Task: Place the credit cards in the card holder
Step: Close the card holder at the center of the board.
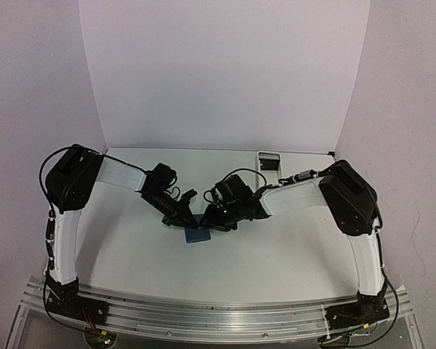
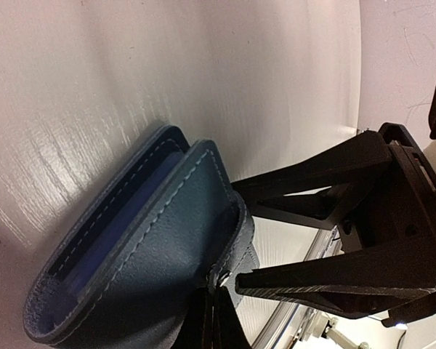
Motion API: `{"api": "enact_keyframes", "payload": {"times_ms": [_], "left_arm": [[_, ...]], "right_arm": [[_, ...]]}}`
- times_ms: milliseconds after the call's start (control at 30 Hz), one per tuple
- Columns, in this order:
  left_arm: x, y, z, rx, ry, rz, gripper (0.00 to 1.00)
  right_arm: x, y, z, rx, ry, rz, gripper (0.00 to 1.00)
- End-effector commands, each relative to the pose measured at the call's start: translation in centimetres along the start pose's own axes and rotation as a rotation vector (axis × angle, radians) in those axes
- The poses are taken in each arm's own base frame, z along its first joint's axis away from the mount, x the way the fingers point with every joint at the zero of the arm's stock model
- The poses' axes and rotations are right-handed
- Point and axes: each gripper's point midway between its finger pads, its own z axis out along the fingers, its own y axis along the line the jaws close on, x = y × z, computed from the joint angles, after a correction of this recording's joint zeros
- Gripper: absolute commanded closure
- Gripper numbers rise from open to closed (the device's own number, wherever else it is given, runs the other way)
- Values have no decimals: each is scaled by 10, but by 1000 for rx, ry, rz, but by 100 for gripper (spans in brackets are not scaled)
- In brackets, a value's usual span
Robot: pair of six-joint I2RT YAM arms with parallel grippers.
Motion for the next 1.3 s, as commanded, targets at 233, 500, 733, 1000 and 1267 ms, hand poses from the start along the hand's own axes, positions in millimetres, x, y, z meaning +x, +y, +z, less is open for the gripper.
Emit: {"api": "enact_keyframes", "payload": {"times_ms": [233,500,733,1000,1267], "left_arm": [[9,46,10,-160,40,-79,100],[18,66,13,-254,65,-128,100],[20,72,15,-276,66,-119,100],[-3,55,11,-260,36,32,100],[-39,59,16,-312,43,230,100]], "right_arm": [[52,-51,23,192,108,41,69],[81,-69,37,386,139,-12,73],[105,-95,23,466,160,-18,84],[95,-81,21,429,147,-23,84],[61,-51,-10,350,67,17,74]]}}
